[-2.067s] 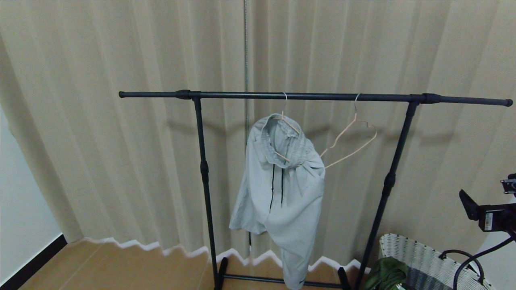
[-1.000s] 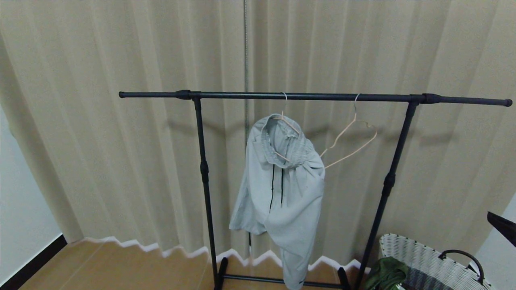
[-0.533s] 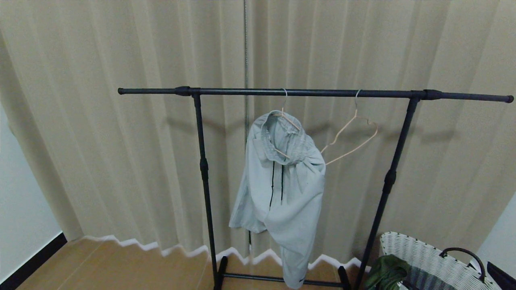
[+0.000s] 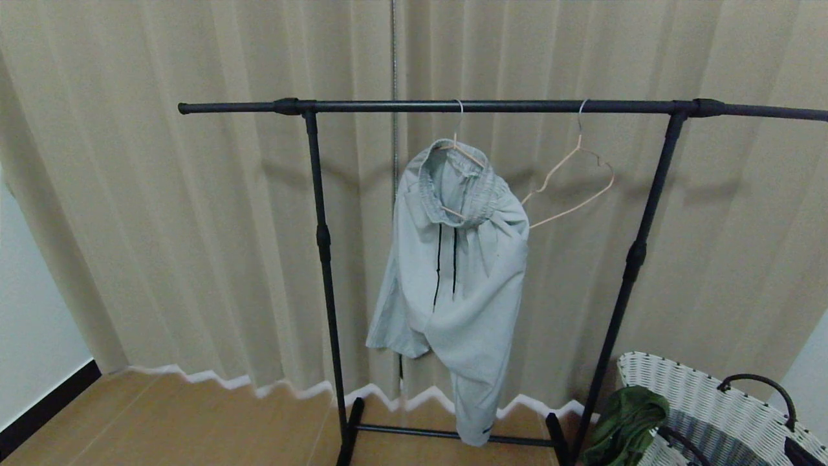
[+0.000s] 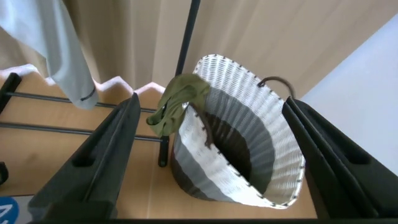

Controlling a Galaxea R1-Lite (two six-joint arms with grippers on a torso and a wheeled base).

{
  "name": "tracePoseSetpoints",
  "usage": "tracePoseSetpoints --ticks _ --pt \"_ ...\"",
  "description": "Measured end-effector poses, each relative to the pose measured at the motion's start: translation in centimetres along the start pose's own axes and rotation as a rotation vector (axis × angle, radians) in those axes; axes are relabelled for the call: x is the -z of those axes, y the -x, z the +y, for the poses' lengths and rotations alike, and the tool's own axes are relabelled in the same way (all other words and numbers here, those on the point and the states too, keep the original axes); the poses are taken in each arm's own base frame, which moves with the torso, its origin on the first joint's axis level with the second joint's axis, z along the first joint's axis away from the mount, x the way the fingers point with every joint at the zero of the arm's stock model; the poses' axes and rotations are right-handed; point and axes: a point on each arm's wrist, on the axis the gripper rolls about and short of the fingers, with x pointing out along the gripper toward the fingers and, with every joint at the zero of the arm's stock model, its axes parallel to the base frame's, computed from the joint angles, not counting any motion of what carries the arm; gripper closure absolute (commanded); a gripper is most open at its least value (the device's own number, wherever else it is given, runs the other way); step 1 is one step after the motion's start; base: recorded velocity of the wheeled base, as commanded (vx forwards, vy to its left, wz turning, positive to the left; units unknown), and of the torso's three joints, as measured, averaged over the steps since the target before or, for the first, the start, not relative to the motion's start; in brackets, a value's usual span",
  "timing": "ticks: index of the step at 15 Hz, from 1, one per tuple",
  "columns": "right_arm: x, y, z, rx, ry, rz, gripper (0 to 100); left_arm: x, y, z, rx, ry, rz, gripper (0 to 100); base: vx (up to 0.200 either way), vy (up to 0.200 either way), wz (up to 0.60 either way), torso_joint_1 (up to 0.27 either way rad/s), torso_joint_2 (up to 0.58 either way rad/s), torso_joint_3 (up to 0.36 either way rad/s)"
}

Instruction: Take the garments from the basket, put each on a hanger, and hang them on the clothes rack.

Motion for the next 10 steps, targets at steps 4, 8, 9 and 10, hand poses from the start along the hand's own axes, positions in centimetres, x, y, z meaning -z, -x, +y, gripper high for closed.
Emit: tracePoseSetpoints --ticks 4,8,9,10 --pt "0.2 0.24 0.07 0.004 0.004 -0.014 0 -0.02 0.0 0.0 -0.001 0.0 0.0 0 0.0 0.0 0.0 -0.167 0.47 0.288" --pt "0.3 0.28 0.1 0.004 0.004 -0.014 0 -0.03 0.0 0.0 0.0 -0.005 -0.001 0 0.0 0.0 0.0 -0.14 0.45 0.31" --pt "0.4 0.28 0.13 0.004 0.004 -0.01 0 -0.01 0.0 0.0 0.0 -0.012 0.0 0 0.0 0.0 0.0 0.007 0.31 0.178" --pt "0.45 0.32 0.14 0.005 0.005 -0.012 0 0.0 -0.01 0.0 0.0 -0.016 0.0 0 0.0 0.0 0.0 0.0 0.0 0.0"
